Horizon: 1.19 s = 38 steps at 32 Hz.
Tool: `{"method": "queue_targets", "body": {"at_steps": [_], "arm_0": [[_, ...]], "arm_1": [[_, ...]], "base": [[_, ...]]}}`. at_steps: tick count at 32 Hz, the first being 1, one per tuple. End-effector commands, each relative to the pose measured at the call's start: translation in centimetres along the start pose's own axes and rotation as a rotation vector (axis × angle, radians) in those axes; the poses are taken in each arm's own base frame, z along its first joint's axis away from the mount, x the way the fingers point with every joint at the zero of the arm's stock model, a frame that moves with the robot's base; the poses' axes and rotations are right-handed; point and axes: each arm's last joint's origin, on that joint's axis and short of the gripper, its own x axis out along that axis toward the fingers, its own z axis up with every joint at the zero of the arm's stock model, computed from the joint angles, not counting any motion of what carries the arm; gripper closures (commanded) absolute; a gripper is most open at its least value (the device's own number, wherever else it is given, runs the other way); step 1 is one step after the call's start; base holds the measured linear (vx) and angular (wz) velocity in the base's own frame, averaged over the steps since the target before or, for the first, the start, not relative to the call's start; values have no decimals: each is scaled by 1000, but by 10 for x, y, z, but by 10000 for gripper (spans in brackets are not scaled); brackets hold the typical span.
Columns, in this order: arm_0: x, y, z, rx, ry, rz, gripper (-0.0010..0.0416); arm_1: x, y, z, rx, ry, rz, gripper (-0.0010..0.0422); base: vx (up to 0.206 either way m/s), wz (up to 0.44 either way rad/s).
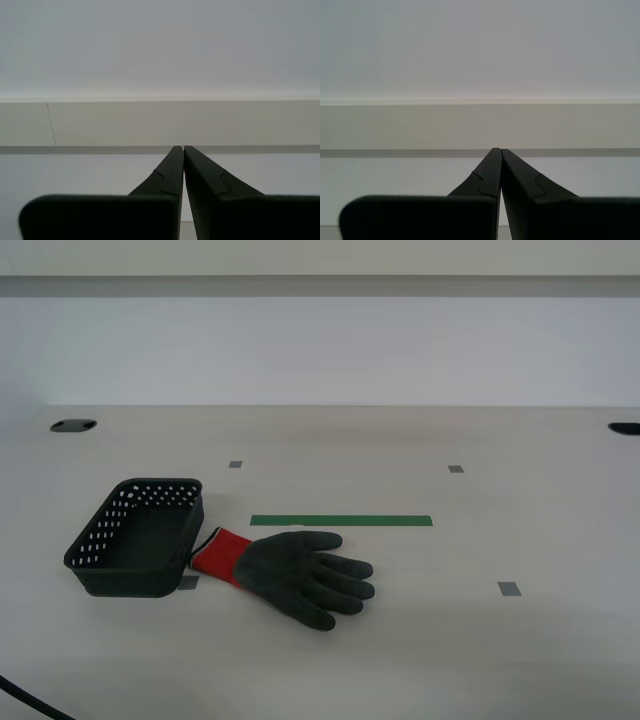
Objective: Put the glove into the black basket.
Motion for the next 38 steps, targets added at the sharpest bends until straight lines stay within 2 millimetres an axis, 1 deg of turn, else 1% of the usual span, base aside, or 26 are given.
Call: {"method": "queue_targets", "body": {"at_steps": [1, 8, 15, 21, 26, 31, 38], "arm_0": [[0, 0, 1, 0, -4, 1, 405], [0, 0, 1, 0, -4, 1, 405], [0, 0, 1, 0, -4, 0, 405], [0, 0, 1, 0, -4, 1, 405], [0, 0, 1, 0, -4, 1, 405], [0, 0, 1, 0, -4, 0, 405], [0, 0, 1, 0, -4, 0, 405]], "arm_1": [[1, 0, -4, -3, 76, 0, 412], [3, 0, 5, -3, 48, 0, 412], [3, 0, 3, -4, 69, -4, 412], [2, -6, -2, -48, 119, -192, 412], [1, -10, -10, -104, 249, -212, 412], [0, -23, -8, -94, 409, -263, 412], [-5, -51, 3, -65, 534, -384, 412]], "base": [[0, 0], [0, 0], [0, 0], [0, 0], [0, 0], [0, 0], [0, 0]]}}
